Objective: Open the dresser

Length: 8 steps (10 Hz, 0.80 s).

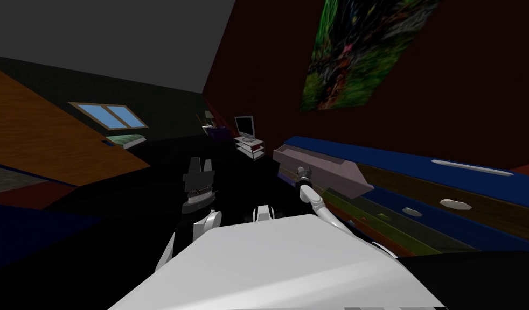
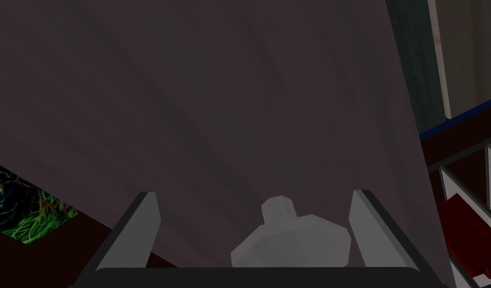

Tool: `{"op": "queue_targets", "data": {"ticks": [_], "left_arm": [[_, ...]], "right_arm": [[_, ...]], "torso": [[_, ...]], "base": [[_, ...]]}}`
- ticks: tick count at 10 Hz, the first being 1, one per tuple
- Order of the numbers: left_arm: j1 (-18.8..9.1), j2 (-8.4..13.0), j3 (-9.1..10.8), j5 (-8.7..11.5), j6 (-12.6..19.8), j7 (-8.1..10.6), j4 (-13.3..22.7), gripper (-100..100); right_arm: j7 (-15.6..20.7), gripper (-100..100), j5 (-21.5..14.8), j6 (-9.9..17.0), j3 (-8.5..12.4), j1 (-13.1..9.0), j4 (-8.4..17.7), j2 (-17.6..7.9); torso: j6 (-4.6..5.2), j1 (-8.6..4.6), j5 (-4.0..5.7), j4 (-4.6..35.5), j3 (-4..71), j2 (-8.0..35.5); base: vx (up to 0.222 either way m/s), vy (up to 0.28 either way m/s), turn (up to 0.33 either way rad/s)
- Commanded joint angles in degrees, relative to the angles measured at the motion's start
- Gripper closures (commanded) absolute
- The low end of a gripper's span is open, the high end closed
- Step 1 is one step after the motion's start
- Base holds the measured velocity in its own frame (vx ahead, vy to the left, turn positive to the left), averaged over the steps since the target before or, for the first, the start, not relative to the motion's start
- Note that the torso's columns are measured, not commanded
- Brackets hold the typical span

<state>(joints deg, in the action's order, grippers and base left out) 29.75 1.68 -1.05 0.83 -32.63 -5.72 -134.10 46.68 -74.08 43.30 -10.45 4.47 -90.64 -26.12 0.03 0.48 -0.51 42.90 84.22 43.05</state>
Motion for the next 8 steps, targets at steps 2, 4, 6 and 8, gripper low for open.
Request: {"op": "queue_targets", "data": {"ticks": [2, 4, 6, 8], "left_arm": [[0.0, 0.0, 0.0, 0.0, 0.0, 0.0, 0.0, 0], [0.0, 0.0, 0.0, 0.0, 0.0, 0.0, 0.0, 0], [0.0, 0.0, 0.0, 0.0, 0.0, 0.0, 0.0, 0], [0.0, 0.0, 0.0, 0.0, 0.0, 0.0, 0.0, 0]], "right_arm": [[2.2, -100, 1.97, -1.2, 0.77, -0.5, -0.74, -0.2], [2.36, 0, 2.17, -1.29, 0.51, -0.08, -0.32, 0.07], [2.38, 0, 2.29, -1.33, 0.28, 0.21, 0.03, 0.28], [2.4, 0, 2.36, -1.36, 0.14, 0.39, 0.25, 0.41]], "torso": [[-0.03, 0.12, -0.13, 0.18, -0.09, 0.18], [0.03, -0.09, 0.05, -0.1, 0.05, -0.12], [0.04, -0.25, 0.21, -0.29, 0.18, -0.37], [0.02, -0.33, 0.32, -0.41, 0.24, -0.51]], "base": [[-0.007, 0.025, -0.031], [0.005, 0.005, 0.01], [0.0, 0.0, 0.0], [0.0, 0.0, 0.0]]}}
